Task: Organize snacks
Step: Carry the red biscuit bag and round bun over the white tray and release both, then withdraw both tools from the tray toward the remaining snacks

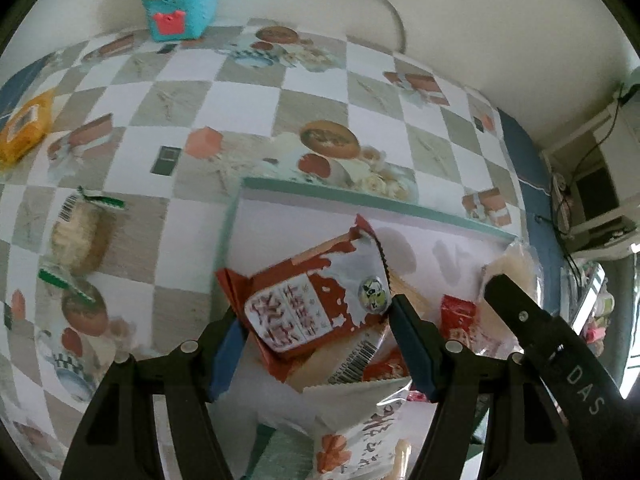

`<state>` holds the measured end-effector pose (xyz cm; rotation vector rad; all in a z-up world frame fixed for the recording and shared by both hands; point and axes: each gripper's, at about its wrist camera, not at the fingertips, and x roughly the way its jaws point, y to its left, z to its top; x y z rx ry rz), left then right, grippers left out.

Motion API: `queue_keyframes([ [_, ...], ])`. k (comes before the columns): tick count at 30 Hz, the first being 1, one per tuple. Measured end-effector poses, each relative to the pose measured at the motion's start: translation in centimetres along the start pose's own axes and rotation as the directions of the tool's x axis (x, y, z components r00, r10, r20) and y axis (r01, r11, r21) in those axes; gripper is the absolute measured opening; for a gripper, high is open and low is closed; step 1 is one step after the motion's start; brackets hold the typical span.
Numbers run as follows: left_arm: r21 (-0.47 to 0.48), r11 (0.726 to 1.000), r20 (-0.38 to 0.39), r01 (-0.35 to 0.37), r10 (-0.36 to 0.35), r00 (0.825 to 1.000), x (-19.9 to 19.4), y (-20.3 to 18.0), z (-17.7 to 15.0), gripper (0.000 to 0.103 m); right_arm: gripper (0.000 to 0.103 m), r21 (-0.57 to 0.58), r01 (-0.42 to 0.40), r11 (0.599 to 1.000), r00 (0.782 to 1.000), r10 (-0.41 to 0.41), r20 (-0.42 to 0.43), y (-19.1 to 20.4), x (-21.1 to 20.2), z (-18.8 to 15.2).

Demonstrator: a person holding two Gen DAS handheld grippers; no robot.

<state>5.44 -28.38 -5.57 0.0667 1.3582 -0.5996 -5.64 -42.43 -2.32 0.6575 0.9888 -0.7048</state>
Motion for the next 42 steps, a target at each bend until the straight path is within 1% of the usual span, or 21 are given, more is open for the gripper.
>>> queue_keyframes([
  [1,0.001,1.000,-0.002,0.002,-0.002,1.000,0.1,-0.1,-0.1,0.071,0.065,-0.002,0.000,1.000,1.000,0.000,0.000,0.1,0.0,0.0],
  [4,0.005,1.000,0.008,-0.022,0.022,1.000,0.0,-0.3,-0.1,0.072,0.067,-0.003,0.007,1.000,1.000,-0.007,-0.006,0.1,0.1,0.0],
  [6,0.000,0.999,0.006,-0.032,0.032,0.999,-0.1,-0.1,0.0,0.072,0.073,0.003,0.015,1.000,1.000,-0.015,-0.009,0.0,0.2,0.0],
  [7,-0.003,0.999,0.005,-0.036,0.036,0.999,0.0,0.0,0.0,0.073,0.074,0.005,0.019,1.000,1.000,-0.019,-0.011,0.0,0.2,0.0],
  [8,-0.007,0.999,0.004,-0.042,0.042,0.999,-0.1,0.1,0.1,0.076,0.076,0.006,0.022,1.000,1.000,-0.022,-0.012,0.0,0.2,0.0],
  [10,-0.013,0.999,0.003,-0.048,0.048,0.999,-0.1,0.4,0.1,0.082,0.077,0.009,0.024,1.000,1.000,-0.024,-0.011,-0.1,0.1,0.1],
  [12,-0.014,0.999,0.005,-0.046,0.046,0.999,-0.3,0.5,0.1,0.082,0.081,0.012,0.026,1.000,1.000,-0.026,-0.008,-0.1,0.0,0.1],
  [16,-0.006,0.998,0.017,-0.056,0.056,0.998,-0.9,0.3,0.2,0.083,0.085,0.019,0.033,0.999,0.999,-0.033,-0.002,-0.4,-0.3,0.2],
  [18,-0.002,0.998,0.025,-0.066,0.066,0.997,-1.2,0.3,0.3,0.084,0.090,0.023,0.039,0.999,0.999,-0.039,0.001,-0.5,-0.5,0.3],
  [19,-0.003,0.997,0.029,-0.074,0.074,0.997,-1.4,0.3,0.4,0.086,0.092,0.026,0.044,0.999,0.999,-0.044,0.004,-0.6,-0.6,0.3],
  [20,-0.004,0.997,0.033,-0.083,0.083,0.996,-1.6,0.4,0.4,0.090,0.096,0.031,0.046,0.998,0.999,-0.047,0.008,-0.7,-0.8,0.3],
  [21,-0.006,0.995,0.039,-0.095,0.096,0.995,-1.8,0.5,0.5,0.093,0.099,0.034,0.046,0.998,0.999,-0.047,0.011,-0.8,-0.9,0.4],
  [22,-0.008,0.994,0.049,-0.108,0.108,0.993,-2.1,0.7,0.6,0.095,0.101,0.035,0.047,0.998,0.999,-0.047,0.013,-0.8,-1.0,0.4],
  [25,-0.024,0.990,0.081,-0.137,0.138,0.987,-2.9,1.4,0.9,0.095,0.103,0.027,0.056,0.998,0.998,-0.056,0.018,-0.8,-1.3,0.5],
  [31,-0.080,0.974,0.136,-0.214,0.223,0.965,-4.8,3.8,1.6,0.099,0.103,-0.012,0.070,0.997,0.997,-0.070,0.020,0.3,-1.6,0.3],
  [34,-0.104,0.962,0.166,-0.253,0.267,0.949,-6.1,5.1,1.9,0.099,0.103,-0.038,0.080,0.996,0.997,-0.080,0.025,1.1,-2.0,0.2],
  [36,-0.117,0.951,0.179,-0.285,0.302,0.936,-7.0,6.0,2.1,0.099,0.103,-0.053,0.085,0.995,0.996,-0.084,0.029,1.7,-2.2,0.1],
  [42,-0.154,0.905,0.198,-0.397,0.422,0.885,-9.5,9.1,2.4,0.099,0.103,-0.114,0.101,0.988,0.994,-0.097,0.039,4.0,-3.2,-0.4],
])
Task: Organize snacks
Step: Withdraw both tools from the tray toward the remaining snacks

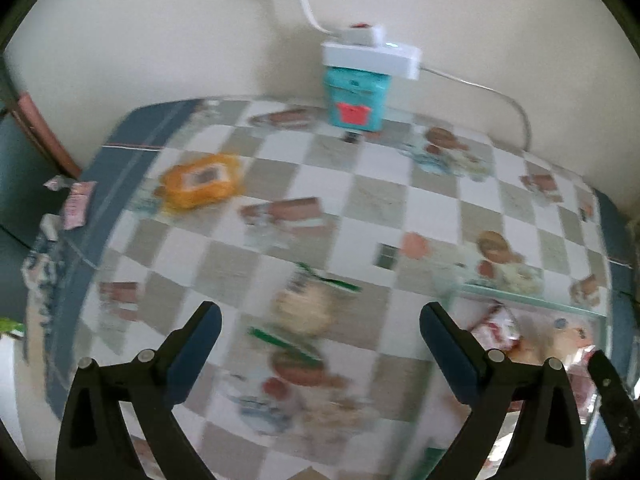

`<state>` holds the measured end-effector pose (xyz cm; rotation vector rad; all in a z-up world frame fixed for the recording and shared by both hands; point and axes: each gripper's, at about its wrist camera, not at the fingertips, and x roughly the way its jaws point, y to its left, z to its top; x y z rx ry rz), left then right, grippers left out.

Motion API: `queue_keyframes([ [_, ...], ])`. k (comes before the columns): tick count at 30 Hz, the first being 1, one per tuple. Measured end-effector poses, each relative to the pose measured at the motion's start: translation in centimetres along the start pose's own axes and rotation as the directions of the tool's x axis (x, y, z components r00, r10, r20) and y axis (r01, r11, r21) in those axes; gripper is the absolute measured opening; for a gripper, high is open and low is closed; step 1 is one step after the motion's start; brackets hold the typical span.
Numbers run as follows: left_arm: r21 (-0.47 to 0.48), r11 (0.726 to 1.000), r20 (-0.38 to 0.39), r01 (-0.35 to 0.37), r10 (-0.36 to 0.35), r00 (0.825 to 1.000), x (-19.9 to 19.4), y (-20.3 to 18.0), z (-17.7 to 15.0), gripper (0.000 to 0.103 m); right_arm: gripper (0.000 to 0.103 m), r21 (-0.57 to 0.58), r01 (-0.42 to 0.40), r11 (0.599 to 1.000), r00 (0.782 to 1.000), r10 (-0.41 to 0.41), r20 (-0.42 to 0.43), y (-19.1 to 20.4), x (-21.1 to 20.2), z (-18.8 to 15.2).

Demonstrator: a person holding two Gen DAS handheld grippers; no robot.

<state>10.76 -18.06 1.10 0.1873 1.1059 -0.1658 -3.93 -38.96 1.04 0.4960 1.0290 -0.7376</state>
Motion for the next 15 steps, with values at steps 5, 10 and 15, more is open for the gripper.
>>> queue_keyframes([
  [5,-0.013,0.996,0.026,-0.093,0.093,0.995,-0.5,3.5,0.4,0.099,0.103,-0.043,-0.010,0.999,1.000,0.010,0.001,2.4,-1.1,-0.4],
  [10,-0.042,0.989,0.032,-0.145,0.147,0.989,-1.1,7.3,0.4,0.099,0.103,-0.072,-0.051,0.996,0.999,0.050,-0.018,5.1,-1.7,-1.2],
  [15,-0.104,0.979,0.028,-0.176,0.179,0.983,-2.0,11.7,0.3,0.099,0.103,-0.123,-0.066,0.990,0.998,0.063,-0.027,8.0,-2.1,-2.2],
])
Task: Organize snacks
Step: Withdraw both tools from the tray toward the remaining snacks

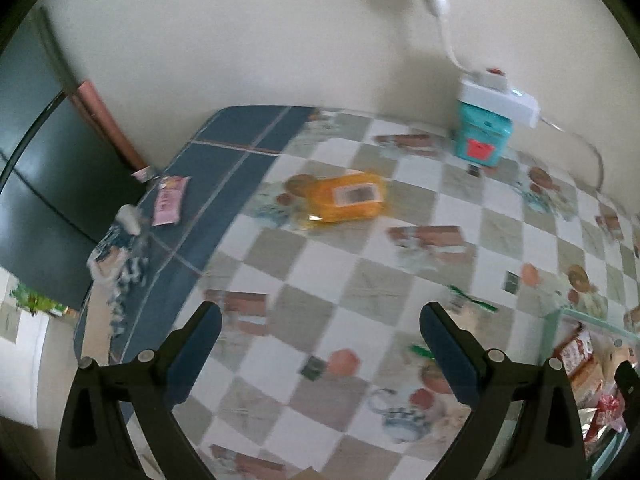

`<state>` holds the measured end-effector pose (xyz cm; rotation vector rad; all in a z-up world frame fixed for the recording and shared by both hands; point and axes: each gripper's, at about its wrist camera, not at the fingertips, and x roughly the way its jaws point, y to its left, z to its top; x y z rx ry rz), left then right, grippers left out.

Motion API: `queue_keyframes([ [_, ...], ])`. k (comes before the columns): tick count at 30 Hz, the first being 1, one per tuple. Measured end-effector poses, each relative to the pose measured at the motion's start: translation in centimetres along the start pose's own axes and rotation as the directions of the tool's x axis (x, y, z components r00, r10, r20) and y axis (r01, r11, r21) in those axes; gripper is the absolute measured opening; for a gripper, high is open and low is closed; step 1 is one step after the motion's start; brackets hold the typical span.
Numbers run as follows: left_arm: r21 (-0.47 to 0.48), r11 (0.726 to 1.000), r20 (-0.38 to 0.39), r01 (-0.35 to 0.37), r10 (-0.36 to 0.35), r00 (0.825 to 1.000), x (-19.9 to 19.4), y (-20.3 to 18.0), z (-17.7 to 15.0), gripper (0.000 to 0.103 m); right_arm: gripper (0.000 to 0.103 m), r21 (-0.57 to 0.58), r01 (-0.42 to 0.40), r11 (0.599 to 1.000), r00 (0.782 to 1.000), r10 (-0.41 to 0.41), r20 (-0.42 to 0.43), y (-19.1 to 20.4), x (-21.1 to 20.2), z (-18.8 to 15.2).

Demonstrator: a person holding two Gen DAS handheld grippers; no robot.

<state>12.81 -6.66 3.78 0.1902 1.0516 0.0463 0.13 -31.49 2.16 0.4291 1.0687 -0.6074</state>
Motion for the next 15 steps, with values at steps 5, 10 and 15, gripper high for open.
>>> queue_keyframes([
  [5,-0.059,0.998,-0.006,-0.027,0.027,1.000,0.3,4.2,0.1,0.099,0.103,-0.052,-0.023,0.998,1.000,0.023,0.003,3.2,-0.4,-0.6],
  [10,-0.127,0.991,-0.025,-0.041,0.038,0.999,1.0,8.0,-0.2,0.099,0.103,-0.105,-0.042,0.994,0.999,0.041,-0.003,6.6,-0.6,-1.4],
  [15,-0.171,0.984,-0.035,-0.042,0.037,0.999,1.6,10.4,-0.3,0.099,0.103,-0.150,-0.055,0.987,0.998,0.054,-0.011,9.3,-0.3,-2.1],
])
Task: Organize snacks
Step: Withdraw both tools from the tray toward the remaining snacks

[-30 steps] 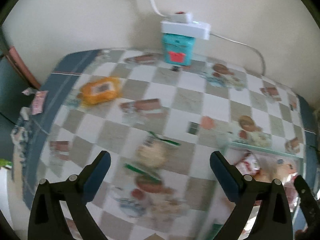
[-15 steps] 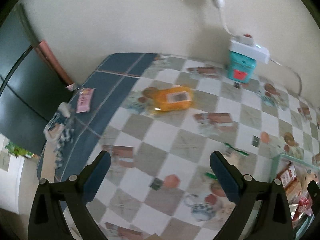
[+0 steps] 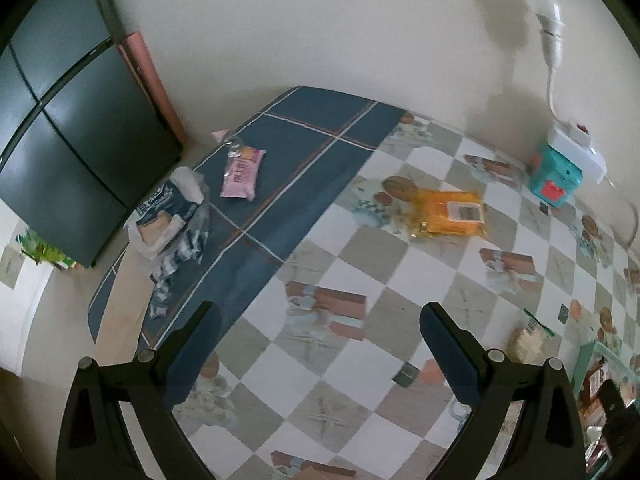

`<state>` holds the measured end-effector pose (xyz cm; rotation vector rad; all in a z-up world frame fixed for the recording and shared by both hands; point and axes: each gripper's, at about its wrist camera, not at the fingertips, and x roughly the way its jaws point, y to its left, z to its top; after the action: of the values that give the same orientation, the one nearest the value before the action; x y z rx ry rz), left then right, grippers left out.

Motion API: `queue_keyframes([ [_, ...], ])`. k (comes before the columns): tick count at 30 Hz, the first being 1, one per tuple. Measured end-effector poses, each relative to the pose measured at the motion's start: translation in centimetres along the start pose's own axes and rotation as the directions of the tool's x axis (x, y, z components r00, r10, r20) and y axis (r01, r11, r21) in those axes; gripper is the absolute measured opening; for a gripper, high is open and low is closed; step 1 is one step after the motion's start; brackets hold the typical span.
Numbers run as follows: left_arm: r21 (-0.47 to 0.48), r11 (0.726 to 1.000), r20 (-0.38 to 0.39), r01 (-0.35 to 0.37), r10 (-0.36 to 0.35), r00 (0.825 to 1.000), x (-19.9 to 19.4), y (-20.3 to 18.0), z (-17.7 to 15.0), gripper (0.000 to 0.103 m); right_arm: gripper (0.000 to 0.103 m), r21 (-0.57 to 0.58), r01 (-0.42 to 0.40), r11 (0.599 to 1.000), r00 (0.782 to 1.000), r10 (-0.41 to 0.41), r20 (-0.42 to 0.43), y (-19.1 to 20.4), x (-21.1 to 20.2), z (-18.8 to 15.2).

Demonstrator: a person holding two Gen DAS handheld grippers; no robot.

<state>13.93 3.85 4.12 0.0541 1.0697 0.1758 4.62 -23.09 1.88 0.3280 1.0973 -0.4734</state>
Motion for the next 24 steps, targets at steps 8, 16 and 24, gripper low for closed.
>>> queue_keyframes([
  [8,-0.048,0.999,-0.043,0.018,-0.021,0.999,2.3,1.3,0.4,0.099,0.103,-0.051,-0.027,0.998,1.000,0.026,-0.016,3.2,1.7,-0.3],
  [16,-0.042,0.998,-0.101,0.036,-0.040,0.994,5.7,0.1,0.4,0.099,0.103,-0.099,-0.044,0.994,0.997,0.038,-0.060,5.7,5.2,-0.9],
  [24,-0.017,0.995,-0.091,0.095,-0.097,0.991,8.4,-3.1,0.7,0.099,0.103,-0.123,-0.074,0.990,0.995,0.064,-0.079,7.9,8.2,-0.8],
])
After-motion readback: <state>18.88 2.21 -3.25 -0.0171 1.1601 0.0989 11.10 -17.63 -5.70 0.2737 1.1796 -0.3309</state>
